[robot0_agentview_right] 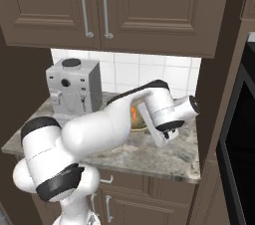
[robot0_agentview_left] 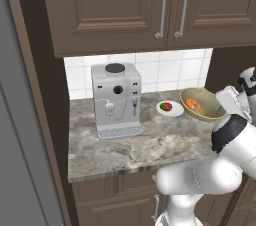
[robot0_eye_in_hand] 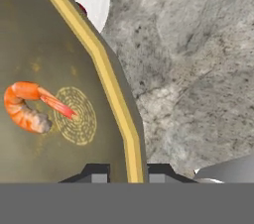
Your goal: Remove the mango from the bowl and place it on the small plate. Then place the bowl with only the shrimp in the microwave, close the door, and press the start button to microwave the shrimp.
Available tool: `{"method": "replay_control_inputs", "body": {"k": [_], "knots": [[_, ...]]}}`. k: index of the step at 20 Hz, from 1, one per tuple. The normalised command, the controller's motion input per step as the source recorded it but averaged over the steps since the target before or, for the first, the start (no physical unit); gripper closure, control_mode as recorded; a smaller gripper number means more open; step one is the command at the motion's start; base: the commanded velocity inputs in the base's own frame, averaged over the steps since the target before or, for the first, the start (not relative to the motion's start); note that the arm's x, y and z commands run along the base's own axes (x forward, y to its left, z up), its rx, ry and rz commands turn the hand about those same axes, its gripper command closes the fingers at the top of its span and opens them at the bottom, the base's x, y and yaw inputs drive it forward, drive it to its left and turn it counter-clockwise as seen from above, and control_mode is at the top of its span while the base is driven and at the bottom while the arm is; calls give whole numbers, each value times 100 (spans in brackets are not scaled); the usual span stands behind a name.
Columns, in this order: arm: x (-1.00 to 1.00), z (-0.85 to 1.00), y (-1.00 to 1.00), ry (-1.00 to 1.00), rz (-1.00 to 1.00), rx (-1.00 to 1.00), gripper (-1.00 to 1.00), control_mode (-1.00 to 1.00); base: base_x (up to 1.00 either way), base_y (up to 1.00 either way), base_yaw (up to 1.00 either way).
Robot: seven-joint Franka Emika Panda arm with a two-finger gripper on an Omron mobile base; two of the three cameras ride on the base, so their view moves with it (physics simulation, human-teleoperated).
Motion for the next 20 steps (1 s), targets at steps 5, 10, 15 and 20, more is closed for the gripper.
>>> {"method": "replay_control_inputs", "body": {"k": [5, 10, 15, 20], "knots": [[-72, 64, 100, -1, -2, -5, 100, -100, 0, 0, 0], [-73, 54, 100, 1, 0, -7, 100, -100, 0, 0, 0], [-63, 16, 100, 10, 0, -12, 100, -100, 0, 0, 0], [-2, -7, 49, 6, 3, -13, 100, -100, 0, 0, 0]]}}
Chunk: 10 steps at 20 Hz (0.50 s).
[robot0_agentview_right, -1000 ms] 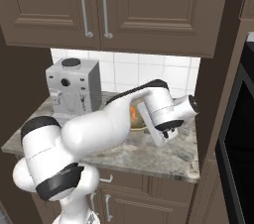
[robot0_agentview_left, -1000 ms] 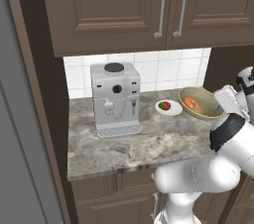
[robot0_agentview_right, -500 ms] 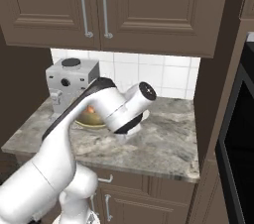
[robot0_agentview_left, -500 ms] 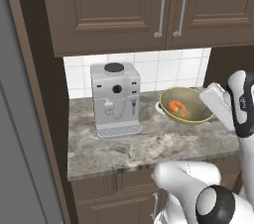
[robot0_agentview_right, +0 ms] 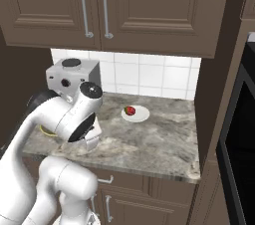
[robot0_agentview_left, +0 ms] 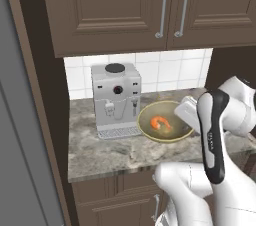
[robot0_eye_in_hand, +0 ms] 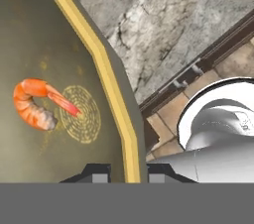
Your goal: Remove the mango from the bowl and place it on the small plate. Then place the bowl with only the shrimp in the microwave, close the door, and press the start button to microwave the shrimp.
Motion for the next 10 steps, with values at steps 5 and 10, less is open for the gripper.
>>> {"method": "replay_control_inputs", "body": {"k": [5, 10], "knots": [[-18, -5, 7, -2, 1, -3, 100, 100, -40, 10, 0], [0, 0, 0, 0, 0, 0, 100, 100, -100, 46, 2]]}}
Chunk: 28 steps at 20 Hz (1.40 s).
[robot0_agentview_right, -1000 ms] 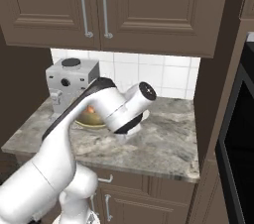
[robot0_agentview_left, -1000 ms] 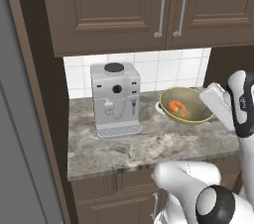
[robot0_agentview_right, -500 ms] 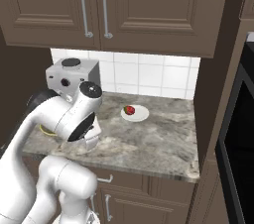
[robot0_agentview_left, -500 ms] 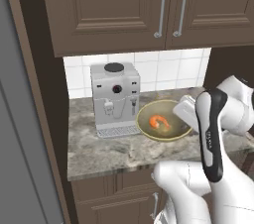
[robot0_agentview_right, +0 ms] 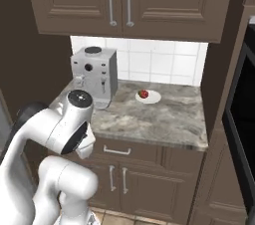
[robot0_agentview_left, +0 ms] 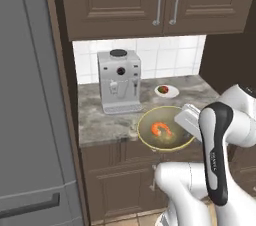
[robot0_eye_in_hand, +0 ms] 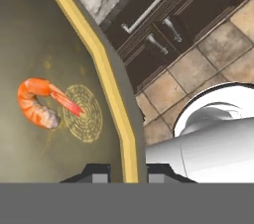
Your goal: Remove the mango from the bowl and place it on the small plate. Then place the bowl with only the shrimp in the microwave, close the door, and press the start button to microwave the shrimp.
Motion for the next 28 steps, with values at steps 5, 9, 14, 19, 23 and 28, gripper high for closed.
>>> {"method": "replay_control_inputs", "body": {"k": [5, 9, 14, 19, 23, 28], "knots": [[0, 0, 0, 0, 0, 0, 100, 100, -100, 5, 0], [0, 0, 0, 0, 0, 0, 100, 100, -100, -19, -3], [0, 0, 0, 0, 0, 0, 100, 100, -100, -63, -11], [0, 0, 0, 0, 0, 0, 100, 100, -32, -96, -17], [0, 0, 0, 0, 0, 0, 100, 100, 31, -100, -3], [0, 0, 0, 0, 0, 0, 100, 100, 22, -100, 0]]}}
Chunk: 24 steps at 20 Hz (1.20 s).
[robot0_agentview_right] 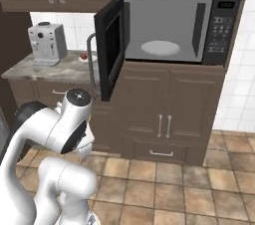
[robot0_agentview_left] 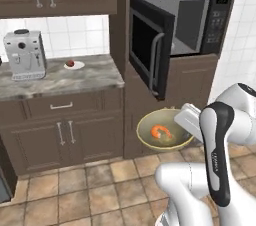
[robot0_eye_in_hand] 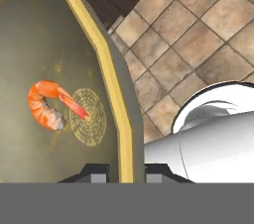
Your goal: Remove the mango from the bowl and place it on the small plate. Then place the bowl with only the shrimp in the microwave, close the door, and press the start button to microwave the shrimp.
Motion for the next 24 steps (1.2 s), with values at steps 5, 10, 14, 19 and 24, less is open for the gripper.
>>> {"method": "replay_control_inputs", "body": {"k": [5, 10, 14, 19, 24], "knots": [[0, 0, 0, 0, 0, 0, 100, 100, 40, -100, 0], [0, 0, 0, 0, 0, 0, 100, 100, 93, -64, 0], [0, 0, 0, 0, 0, 0, 100, 100, 97, 0, 0], [0, 0, 0, 0, 0, 0, 100, 100, 57, 3, 1], [0, 0, 0, 0, 0, 0, 100, 100, 43, -24, 6]]}}
